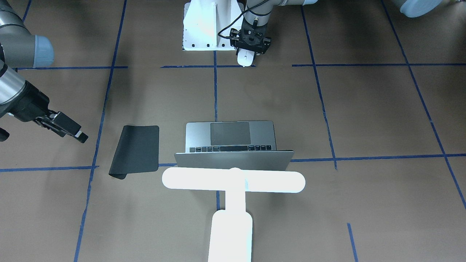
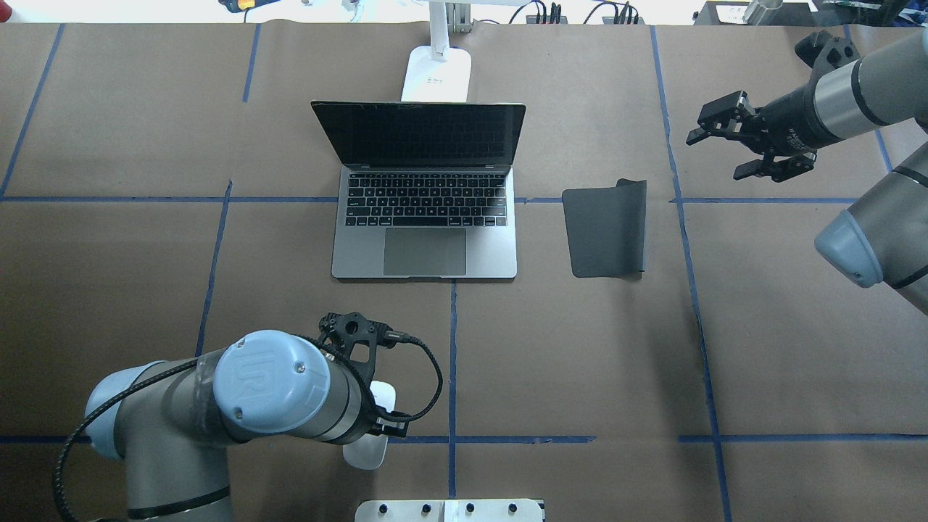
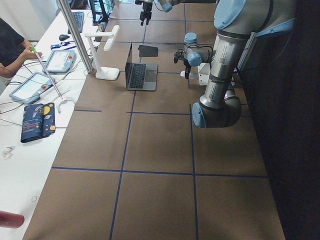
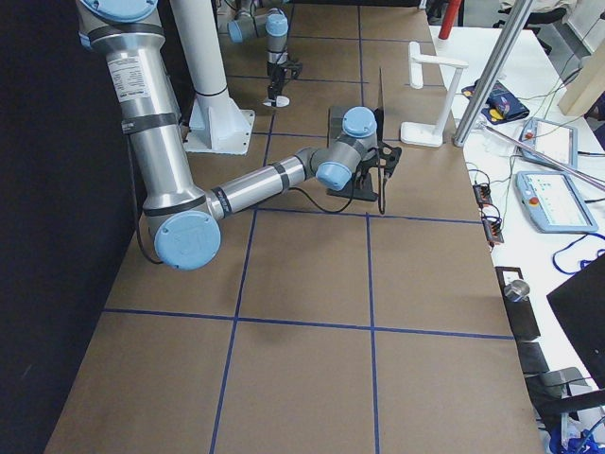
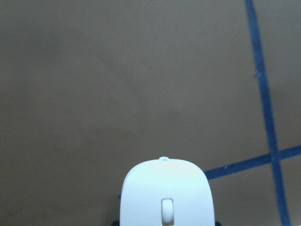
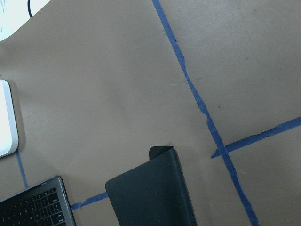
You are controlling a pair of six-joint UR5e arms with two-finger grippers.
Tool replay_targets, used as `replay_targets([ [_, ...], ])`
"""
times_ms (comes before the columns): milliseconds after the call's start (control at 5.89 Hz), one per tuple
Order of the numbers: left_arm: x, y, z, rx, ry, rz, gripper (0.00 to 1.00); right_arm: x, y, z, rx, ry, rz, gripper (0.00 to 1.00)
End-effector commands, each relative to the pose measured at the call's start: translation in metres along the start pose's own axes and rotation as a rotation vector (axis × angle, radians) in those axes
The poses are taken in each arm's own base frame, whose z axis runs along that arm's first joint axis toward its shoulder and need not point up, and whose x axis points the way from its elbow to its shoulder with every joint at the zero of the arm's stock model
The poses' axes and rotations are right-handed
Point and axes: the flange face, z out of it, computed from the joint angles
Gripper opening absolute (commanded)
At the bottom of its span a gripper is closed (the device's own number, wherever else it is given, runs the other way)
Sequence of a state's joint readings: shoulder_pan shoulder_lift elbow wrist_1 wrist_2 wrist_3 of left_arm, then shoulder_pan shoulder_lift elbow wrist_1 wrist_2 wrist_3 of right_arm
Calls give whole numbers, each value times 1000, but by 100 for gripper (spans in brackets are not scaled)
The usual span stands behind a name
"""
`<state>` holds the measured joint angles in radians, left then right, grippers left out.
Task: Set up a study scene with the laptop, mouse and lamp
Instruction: 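Release the mouse pad with the right gripper while the left grasps the white mouse, then carry the white mouse with the left gripper and lower it onto the mouse pad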
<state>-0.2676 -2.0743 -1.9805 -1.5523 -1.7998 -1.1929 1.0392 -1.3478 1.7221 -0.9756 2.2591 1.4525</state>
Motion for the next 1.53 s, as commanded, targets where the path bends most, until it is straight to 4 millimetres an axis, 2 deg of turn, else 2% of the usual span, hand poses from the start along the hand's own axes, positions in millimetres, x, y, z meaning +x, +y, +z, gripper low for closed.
replay_targets([
  [0,58,-58,3,48,16,-23,0,31,2,-12,11,21,-21,100],
  [170,87,-89,3,67,11,-38,0,51,-1,-21,23,35,-43,100],
  [340,131,-130,12,78,-4,-56,0,69,0,-26,26,51,-60,100],
  [679,179,-185,42,110,20,-66,0,94,-3,-31,33,75,-77,100],
  [849,211,-225,49,124,10,-85,0,103,-3,-31,31,86,-87,100],
  [1019,208,-246,54,145,21,-97,0,104,-3,-30,30,89,-86,100],
  [1189,217,-262,57,163,39,-96,0,104,-3,-31,30,88,-87,100],
  [1358,224,-276,74,180,54,-91,0,103,-3,-32,32,86,-87,100],
])
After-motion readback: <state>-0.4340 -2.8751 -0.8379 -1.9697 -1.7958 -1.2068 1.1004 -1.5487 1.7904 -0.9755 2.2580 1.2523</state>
